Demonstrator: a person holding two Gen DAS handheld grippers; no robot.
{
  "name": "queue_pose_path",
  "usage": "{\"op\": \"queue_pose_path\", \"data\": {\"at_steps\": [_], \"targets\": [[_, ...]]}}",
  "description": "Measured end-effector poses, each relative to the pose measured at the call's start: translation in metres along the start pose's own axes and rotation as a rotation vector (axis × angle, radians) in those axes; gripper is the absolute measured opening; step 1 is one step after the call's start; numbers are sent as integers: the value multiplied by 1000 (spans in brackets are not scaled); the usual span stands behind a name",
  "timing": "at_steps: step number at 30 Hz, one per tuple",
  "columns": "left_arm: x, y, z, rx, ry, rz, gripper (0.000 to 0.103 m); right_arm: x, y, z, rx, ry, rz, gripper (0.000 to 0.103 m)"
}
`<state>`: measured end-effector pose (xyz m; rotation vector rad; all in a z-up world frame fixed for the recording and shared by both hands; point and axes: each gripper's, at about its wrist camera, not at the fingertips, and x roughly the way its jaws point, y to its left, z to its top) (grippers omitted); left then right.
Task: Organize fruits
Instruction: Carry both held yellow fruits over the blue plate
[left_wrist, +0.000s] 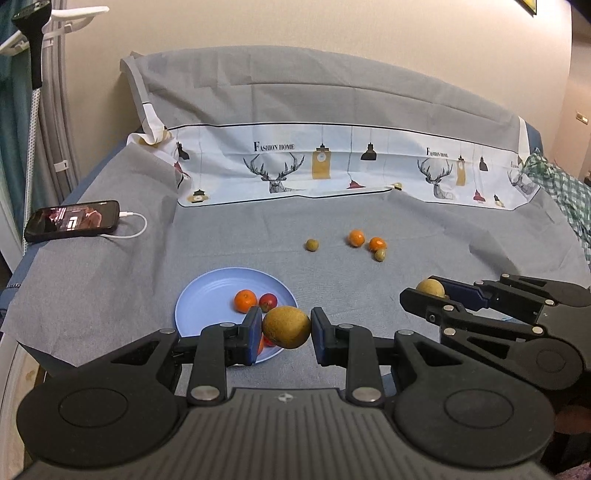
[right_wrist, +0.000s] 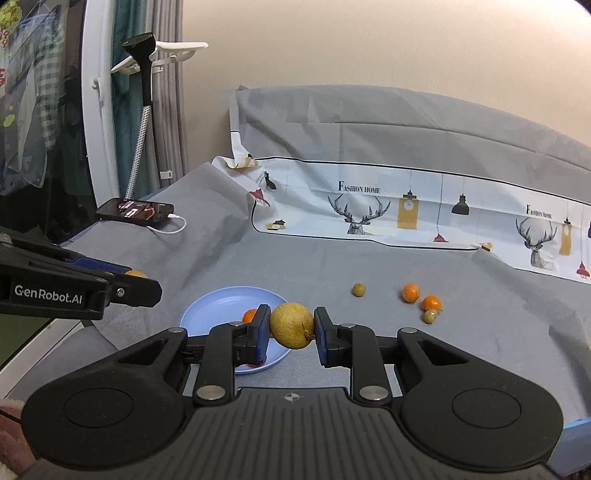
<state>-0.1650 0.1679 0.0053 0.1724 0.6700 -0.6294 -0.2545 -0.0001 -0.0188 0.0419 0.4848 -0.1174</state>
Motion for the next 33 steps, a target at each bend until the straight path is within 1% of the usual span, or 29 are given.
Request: {"op": "queue_pose_path", "data": {"at_steps": [15,22,33], "targets": [[20,8,3,-15,36,-10,31,16,-5,-2,7,54,4,26],[33,18,8,-42,49,8,31,28,-5,-1,-6,74,2,26],[57,44,28,-80,45,44,31,55,4,7,-33,97,16,26]]}}
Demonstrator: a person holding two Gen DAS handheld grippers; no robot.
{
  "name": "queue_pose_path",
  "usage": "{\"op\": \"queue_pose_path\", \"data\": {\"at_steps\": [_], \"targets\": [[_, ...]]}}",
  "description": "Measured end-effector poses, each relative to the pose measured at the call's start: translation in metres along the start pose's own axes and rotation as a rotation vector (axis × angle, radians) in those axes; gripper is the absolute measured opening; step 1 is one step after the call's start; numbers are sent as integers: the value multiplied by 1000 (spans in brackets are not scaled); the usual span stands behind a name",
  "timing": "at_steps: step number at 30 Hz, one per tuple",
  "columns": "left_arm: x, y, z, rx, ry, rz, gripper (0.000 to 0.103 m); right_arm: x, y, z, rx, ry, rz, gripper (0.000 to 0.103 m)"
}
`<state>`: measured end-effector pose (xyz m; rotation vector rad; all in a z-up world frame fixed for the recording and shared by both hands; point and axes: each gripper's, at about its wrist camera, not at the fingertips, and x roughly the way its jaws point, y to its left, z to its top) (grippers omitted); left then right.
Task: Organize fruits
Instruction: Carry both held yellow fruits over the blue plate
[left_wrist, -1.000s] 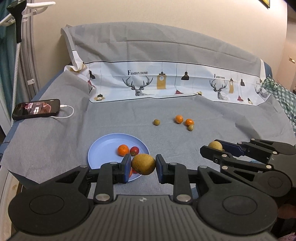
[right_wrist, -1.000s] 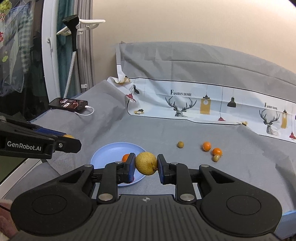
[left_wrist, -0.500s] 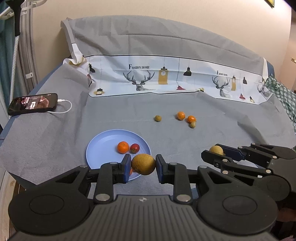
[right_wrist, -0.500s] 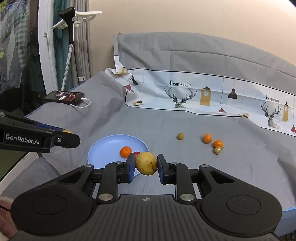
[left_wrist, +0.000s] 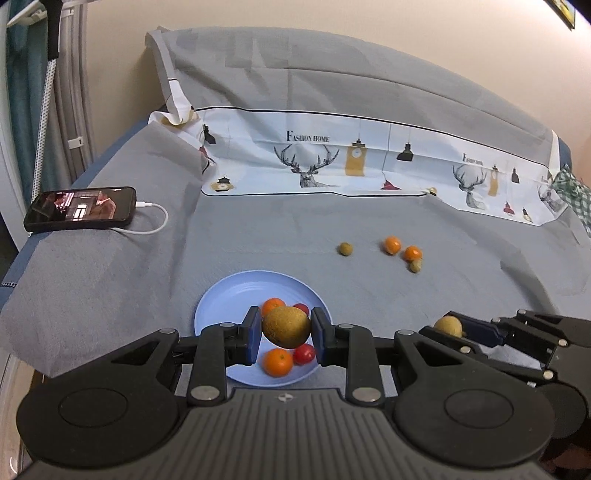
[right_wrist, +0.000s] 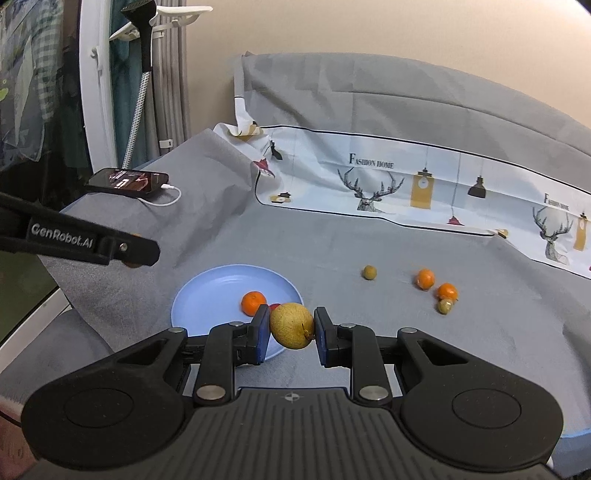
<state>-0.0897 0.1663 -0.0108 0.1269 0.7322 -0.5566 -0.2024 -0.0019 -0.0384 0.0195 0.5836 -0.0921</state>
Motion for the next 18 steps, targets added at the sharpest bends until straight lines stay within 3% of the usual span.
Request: {"op": "queue_pose_path", "data": {"at_steps": [18], "targets": [[102,28,20,-19,125,30,31,104,18,15,-28,122,53,26]]}}
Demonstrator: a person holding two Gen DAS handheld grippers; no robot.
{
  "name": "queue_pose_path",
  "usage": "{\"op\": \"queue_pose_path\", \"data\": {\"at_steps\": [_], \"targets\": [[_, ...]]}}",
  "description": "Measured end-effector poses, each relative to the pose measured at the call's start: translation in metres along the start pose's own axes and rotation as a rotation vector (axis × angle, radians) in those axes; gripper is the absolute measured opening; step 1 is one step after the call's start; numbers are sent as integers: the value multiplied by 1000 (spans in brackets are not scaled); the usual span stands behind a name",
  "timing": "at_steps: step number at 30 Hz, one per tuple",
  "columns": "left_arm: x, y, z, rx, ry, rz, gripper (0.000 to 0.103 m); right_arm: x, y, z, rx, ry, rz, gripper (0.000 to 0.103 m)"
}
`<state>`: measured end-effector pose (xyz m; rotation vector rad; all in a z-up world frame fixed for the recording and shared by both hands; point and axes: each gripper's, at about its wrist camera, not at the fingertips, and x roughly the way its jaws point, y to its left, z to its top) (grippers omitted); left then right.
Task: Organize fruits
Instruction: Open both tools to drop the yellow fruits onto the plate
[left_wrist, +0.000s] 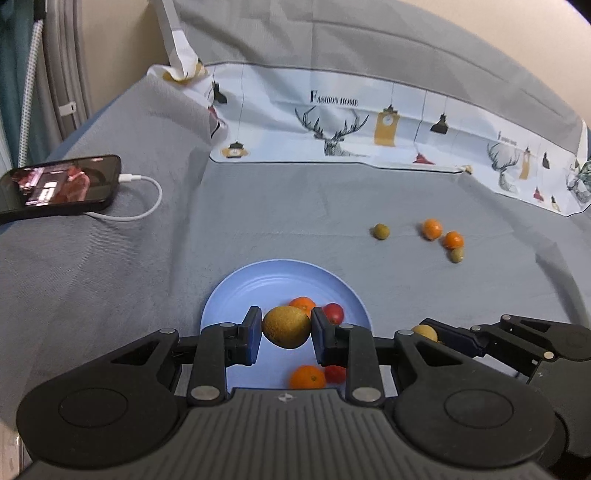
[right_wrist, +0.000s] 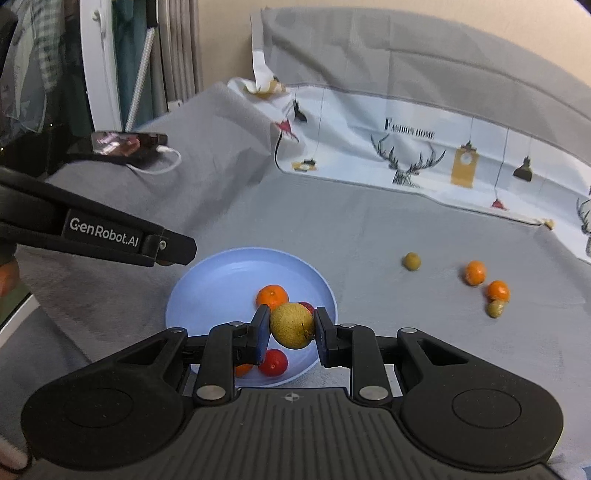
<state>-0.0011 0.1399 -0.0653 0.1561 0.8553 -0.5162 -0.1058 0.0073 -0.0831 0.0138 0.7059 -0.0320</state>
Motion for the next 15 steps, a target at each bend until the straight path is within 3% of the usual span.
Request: {"op": "queue_pose_path", "data": {"at_steps": [15], "targets": [[77,14,20,11,83,41,31,84,0,10,-47,88,36,26]]}}
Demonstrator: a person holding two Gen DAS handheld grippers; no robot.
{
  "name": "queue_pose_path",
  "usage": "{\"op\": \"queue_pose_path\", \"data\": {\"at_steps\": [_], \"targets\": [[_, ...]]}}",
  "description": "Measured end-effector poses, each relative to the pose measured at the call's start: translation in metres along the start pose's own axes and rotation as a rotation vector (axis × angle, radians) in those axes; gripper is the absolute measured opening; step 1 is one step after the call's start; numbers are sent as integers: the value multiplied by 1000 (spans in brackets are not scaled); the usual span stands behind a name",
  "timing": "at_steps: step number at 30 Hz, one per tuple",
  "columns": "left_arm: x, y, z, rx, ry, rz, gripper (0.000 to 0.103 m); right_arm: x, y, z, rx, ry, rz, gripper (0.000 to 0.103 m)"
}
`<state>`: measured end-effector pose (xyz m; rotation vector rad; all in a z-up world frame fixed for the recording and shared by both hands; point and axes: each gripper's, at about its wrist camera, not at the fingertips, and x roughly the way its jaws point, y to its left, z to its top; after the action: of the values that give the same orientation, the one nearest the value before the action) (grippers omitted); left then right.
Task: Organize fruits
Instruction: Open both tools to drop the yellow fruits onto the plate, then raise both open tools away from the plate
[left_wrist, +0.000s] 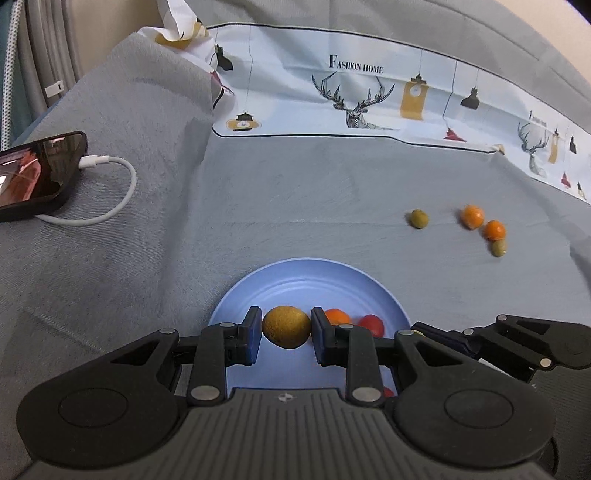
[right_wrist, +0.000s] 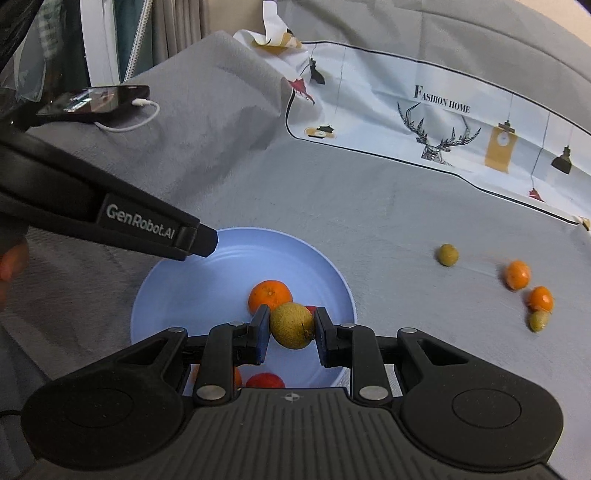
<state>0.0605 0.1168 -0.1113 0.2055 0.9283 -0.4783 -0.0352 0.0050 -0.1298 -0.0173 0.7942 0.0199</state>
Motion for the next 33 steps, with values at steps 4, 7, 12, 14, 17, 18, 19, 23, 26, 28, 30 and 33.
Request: {"op": "queue_pose_path", "data": {"at_steps": [4,7,12,14,17,18,19,23,26,28,30,33], "targets": [[-7,-3,2,22,-56,7,93,6,-3,5,5,-3,25,34],[-29,-12,-2,69,-163,20,103,3,-3,6,1,5,25,59],[-59,-23,-21,117,-147,-6,103,-26,-3,-11,17,52,31,73],[-74,-25,-34,106,-137,-11,103,-42,-4,-21,35,71,28,78],[-97,-27,-52,72,-135,6,103,-68,-2,-33,50,79,21,85],[-103,-28,-58,60,-133,10,103,-78,-1,-37,49,69,13,88],[-110,-27,-62,51,-134,16,103,-86,-1,-38,46,55,4,90],[-132,-31,-80,28,-144,65,103,-116,-1,-40,50,-30,-39,94],[-146,-33,-89,17,-160,94,103,-137,2,-44,44,-82,-53,95],[-156,-35,-91,13,-180,102,103,-148,5,-48,33,-111,-58,96],[-167,-40,-94,18,-207,104,103,-161,9,-51,19,-142,-63,97],[-182,-49,-99,39,-236,102,103,-177,10,-56,9,-188,-71,98]]}}
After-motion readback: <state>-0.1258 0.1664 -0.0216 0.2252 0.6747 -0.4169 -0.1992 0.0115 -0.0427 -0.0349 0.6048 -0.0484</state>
